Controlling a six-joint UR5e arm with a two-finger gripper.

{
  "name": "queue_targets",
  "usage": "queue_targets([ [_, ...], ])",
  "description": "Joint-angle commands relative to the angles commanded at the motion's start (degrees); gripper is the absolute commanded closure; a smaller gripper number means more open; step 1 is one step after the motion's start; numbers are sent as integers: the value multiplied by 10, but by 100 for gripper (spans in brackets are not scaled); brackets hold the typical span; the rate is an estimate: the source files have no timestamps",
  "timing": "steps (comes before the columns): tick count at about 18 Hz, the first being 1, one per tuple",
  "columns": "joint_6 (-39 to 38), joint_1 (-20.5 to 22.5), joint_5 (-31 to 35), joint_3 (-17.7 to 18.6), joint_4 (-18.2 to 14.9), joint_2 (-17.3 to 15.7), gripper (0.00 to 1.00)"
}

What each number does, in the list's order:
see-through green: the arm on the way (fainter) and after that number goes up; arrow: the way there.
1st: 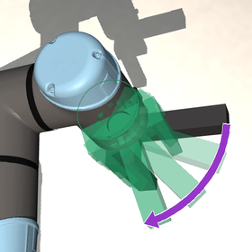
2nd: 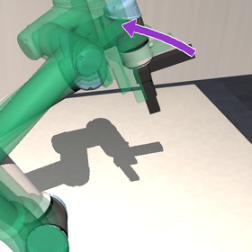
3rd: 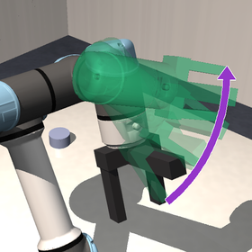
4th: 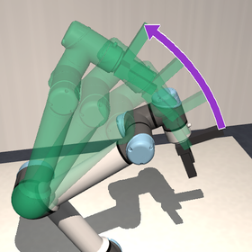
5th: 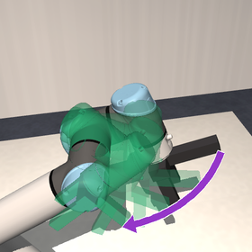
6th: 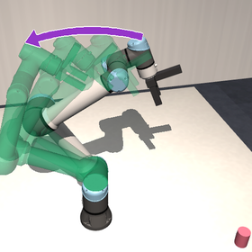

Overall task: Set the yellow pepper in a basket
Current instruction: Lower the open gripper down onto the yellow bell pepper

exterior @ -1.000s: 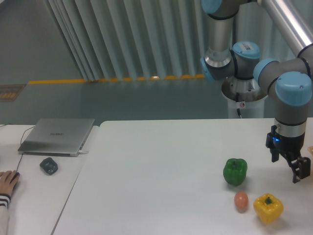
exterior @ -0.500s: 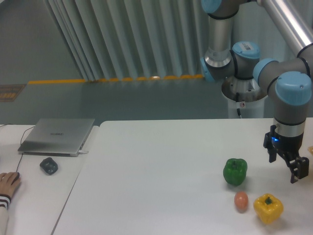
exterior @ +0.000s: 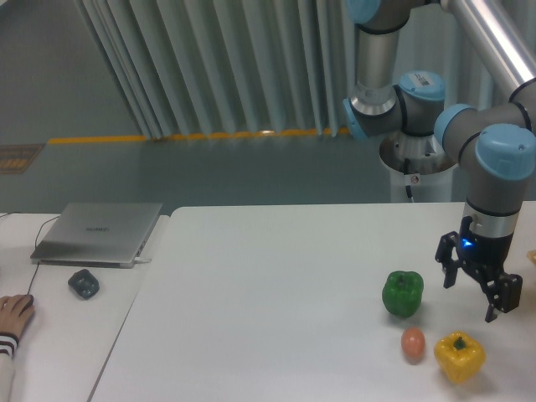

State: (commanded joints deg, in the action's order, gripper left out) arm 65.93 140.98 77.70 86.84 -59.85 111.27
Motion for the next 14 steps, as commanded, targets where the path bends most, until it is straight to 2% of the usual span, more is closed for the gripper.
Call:
queue_targets([
  [4, -3, 0, 2, -10, 2, 7, 0],
  [8, -13, -4, 14, -26, 4, 31, 0],
  [10, -13, -16, 31, -30, 18, 48, 0],
  [14, -20, -26, 31, -41, 21, 63, 0],
])
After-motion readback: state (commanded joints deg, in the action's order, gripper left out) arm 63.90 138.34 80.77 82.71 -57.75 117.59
